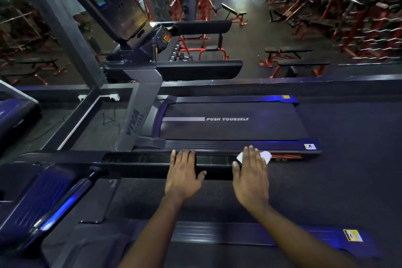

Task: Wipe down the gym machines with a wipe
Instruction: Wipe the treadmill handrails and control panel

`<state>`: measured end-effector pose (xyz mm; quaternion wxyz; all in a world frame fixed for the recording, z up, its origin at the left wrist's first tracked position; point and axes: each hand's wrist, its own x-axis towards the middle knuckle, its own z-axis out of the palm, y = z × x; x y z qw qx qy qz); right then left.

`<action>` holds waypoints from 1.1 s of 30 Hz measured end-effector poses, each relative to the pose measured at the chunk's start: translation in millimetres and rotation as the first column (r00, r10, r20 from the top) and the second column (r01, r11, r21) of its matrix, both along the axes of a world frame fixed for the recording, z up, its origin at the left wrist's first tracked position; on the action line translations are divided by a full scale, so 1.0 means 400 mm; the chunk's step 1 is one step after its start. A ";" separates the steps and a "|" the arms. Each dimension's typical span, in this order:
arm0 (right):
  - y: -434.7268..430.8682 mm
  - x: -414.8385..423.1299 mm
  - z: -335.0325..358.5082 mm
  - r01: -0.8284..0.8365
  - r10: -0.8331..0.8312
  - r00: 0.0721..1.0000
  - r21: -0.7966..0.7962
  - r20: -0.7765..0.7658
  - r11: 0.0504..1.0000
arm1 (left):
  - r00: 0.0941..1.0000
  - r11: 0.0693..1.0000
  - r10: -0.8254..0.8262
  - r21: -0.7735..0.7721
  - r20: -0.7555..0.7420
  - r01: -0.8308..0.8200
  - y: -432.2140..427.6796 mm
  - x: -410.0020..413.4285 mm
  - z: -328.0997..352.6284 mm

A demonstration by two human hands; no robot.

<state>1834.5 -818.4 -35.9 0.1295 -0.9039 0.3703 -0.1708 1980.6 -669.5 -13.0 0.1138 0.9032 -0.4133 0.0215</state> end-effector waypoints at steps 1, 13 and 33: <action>0.009 0.002 0.001 -0.023 0.022 1.000 -0.004 -0.007 1.000 | 1.000 1.000 0.004 -0.008 0.002 -0.004 -0.002 -0.001 -0.002; -0.101 0.007 0.044 -0.327 0.329 0.939 0.037 -0.102 0.944 | 1.000 1.000 0.008 -0.015 0.029 -0.008 -0.012 0.007 -0.011; 0.071 0.341 0.125 -0.729 0.828 0.499 0.394 -0.255 0.560 | 0.748 0.657 0.641 -0.380 -0.171 -0.651 0.181 0.023 -0.075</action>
